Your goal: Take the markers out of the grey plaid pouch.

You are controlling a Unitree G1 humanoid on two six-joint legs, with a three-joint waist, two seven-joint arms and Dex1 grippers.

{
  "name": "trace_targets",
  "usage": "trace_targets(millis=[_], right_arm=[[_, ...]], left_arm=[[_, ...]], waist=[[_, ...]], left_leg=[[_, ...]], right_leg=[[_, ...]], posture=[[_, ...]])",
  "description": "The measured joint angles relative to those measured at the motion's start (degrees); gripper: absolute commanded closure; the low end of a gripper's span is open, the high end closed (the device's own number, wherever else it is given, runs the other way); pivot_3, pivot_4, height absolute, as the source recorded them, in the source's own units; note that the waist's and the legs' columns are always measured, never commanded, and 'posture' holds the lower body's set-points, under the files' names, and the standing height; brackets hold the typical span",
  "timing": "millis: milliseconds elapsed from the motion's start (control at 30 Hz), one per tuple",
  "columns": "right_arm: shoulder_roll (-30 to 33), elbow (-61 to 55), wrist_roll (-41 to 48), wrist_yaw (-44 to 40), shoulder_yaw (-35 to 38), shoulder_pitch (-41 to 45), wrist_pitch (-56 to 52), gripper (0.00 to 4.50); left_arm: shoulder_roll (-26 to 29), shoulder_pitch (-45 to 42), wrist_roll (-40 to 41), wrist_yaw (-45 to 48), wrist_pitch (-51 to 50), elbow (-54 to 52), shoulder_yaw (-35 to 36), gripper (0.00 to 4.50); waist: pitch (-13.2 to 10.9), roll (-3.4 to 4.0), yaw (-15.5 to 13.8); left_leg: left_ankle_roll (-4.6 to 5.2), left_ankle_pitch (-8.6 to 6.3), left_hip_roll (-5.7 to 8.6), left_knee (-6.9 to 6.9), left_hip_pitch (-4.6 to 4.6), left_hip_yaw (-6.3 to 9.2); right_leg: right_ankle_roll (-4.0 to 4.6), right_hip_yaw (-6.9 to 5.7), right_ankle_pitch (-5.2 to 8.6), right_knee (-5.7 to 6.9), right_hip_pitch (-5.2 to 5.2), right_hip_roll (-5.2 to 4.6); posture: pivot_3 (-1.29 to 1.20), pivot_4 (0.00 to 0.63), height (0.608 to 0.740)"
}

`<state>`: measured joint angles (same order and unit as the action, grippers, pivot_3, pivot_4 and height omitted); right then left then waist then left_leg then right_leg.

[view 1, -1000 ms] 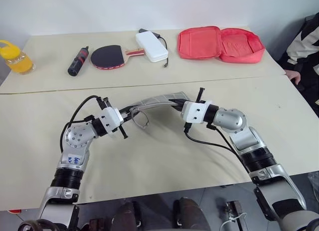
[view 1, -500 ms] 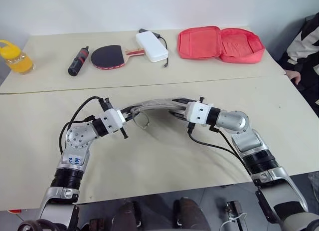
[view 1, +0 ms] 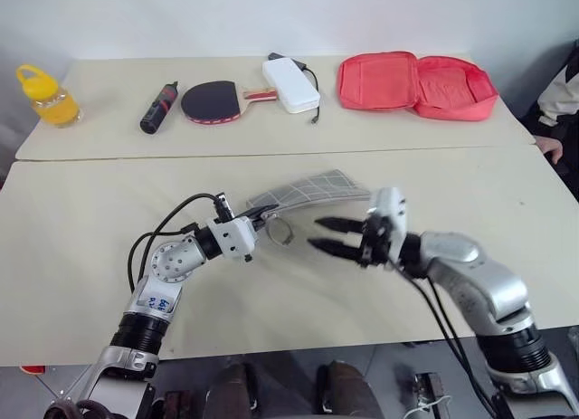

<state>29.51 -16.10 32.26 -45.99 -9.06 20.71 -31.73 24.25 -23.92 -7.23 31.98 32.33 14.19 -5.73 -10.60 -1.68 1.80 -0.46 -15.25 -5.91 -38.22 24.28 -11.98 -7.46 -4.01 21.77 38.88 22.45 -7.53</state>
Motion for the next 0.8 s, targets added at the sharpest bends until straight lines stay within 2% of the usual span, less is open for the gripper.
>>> trace_targets(millis=[133, 233, 333, 467, 500, 667, 800], right_arm=[[-6.9, 2.6, -4.1, 6.7, -1.5, 1.8, 0.2, 2.34], [-9.2, 3.1, -4.0, 8.1, -1.2, 2.8, -0.8, 2.34], [-10.0, 3.2, -4.3, 7.7, -2.3, 3.0, -1.4, 2.97], [-11.6, 5.5, -6.0, 8.0, -3.1, 3.3, -1.2, 4.38], [-11.8, 5.6, -6.3, 8.0, -3.1, 3.4, -1.1, 4.48], [-11.3, 6.0, -6.7, 7.4, -1.9, 4.0, -0.6, 4.48], [-2.8, 10.5, -8.4, 3.0, 1.3, 4.6, 2.6, 4.48]], left_arm=[[-0.1, 0.1, -0.1, 0.0, -0.6, -0.3, -1.3, 4.5], [0.0, 0.2, -0.1, -0.1, -0.9, -0.7, -1.6, 4.5], [0.0, 0.2, -0.1, -0.4, -1.3, -1.2, -1.6, 4.5], [0.0, 0.2, -0.1, -0.7, -1.7, -2.3, -1.8, 4.5], [0.0, 0.2, -0.1, -0.7, -1.7, -2.3, -1.9, 4.5], [0.4, 0.3, -0.1, -0.9, -1.9, -2.3, -2.0, 4.5], [2.3, 1.2, 0.0, -0.8, -1.6, -2.2, -1.9, 4.5]], waist=[[0.0, 0.0, -0.2], [0.0, 0.0, -0.3], [0.0, 0.0, -0.3], [0.0, 0.0, -0.2], [0.0, 0.0, -0.2], [0.0, 0.0, -0.2], [0.0, 0.0, -0.3]], left_leg=[[-0.01, 0.0, 0.0, -0.02, 0.0, 0.0], [0.0, 0.0, 0.01, 0.01, 0.0, 0.01], [0.0, 0.0, 0.01, 0.04, 0.01, 0.01], [0.0, 0.0, 0.01, 0.03, 0.0, 0.0], [0.0, 0.0, 0.0, 0.03, 0.0, 0.0], [0.0, 0.0, 0.01, 0.03, 0.01, 0.0], [0.02, -0.01, 0.03, 0.04, 0.01, 0.0]], right_leg=[[0.0, 0.01, 0.0, 0.03, 0.0, 0.0], [0.0, 0.0, 0.0, 0.0, -0.01, 0.0], [0.0, -0.01, 0.0, -0.01, 0.0, 0.0], [0.0, -0.01, 0.0, 0.0, 0.0, 0.0], [0.0, -0.01, 0.0, 0.0, 0.0, 0.01], [0.0, -0.01, 0.0, -0.01, -0.01, 0.0], [0.0, -0.01, 0.0, -0.1, -0.03, -0.02]], posture=[[0.0, 0.15, 0.74], [0.0, 0.15, 0.74], [0.0, 0.15, 0.74], [0.0, 0.15, 0.74], [0.0, 0.15, 0.74], [0.0, 0.15, 0.74], [0.0, 0.15, 0.74]])
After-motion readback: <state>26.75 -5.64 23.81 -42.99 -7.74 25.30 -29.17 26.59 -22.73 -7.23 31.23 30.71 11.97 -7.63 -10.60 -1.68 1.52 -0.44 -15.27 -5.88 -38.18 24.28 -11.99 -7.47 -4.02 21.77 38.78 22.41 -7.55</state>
